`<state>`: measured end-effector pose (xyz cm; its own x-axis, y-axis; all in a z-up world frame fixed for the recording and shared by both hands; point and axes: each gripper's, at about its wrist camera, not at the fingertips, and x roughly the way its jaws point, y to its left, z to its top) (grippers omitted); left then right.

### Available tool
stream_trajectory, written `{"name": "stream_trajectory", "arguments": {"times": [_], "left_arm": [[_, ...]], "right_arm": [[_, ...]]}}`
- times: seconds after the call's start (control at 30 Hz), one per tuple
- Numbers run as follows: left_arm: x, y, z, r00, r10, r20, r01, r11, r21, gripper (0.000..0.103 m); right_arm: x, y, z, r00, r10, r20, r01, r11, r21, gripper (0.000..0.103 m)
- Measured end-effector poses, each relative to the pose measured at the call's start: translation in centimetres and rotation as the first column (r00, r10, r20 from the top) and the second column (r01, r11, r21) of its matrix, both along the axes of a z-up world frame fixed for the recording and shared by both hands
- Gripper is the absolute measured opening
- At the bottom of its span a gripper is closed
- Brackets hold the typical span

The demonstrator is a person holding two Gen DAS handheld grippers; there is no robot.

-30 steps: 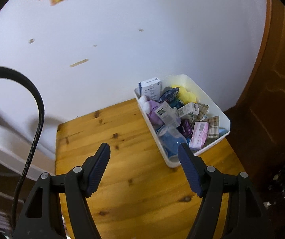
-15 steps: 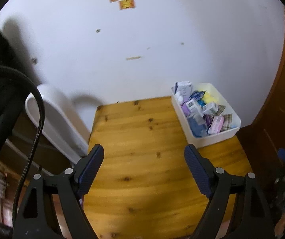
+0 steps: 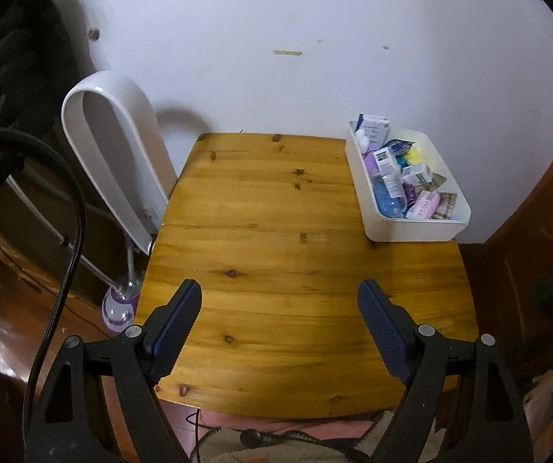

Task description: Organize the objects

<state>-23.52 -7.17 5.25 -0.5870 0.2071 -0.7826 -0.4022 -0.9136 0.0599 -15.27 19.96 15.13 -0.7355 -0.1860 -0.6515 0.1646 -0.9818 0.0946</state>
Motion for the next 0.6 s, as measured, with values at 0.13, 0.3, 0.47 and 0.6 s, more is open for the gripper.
{"name": "stream_trajectory", "arguments": {"times": [0.13,0.3,0.47,0.6], "left_arm": [[-0.1,-0.4,-0.1,0.999,0.031,0.007,-0.031,0.999,0.012,0.086],[0.4,-0.7,-0.1,0.999,0.044,-0.013,-0.044,0.999,0.011,0.086],[0.8,-0.3,0.0,0.999,0.029,-0.032,-0.029,1.000,-0.002,0.086],[1.1,0.1,0.2,0.998,0.014,-0.056,-0.014,1.000,-0.013,0.086]], "right_arm": [[-0.1,-0.7,-0.5,1.000,-0.011,-0.012,0.011,0.999,0.042,0.080],[-0.1,-0.9,-0.3,0.999,-0.013,-0.035,0.014,0.999,0.042,0.080],[0.0,-0.8,-0.1,0.999,-0.022,-0.045,0.023,1.000,0.019,0.080],[-0.5,-0.8,-0.6,0.999,-0.028,-0.020,0.029,0.999,0.015,0.080]]}}
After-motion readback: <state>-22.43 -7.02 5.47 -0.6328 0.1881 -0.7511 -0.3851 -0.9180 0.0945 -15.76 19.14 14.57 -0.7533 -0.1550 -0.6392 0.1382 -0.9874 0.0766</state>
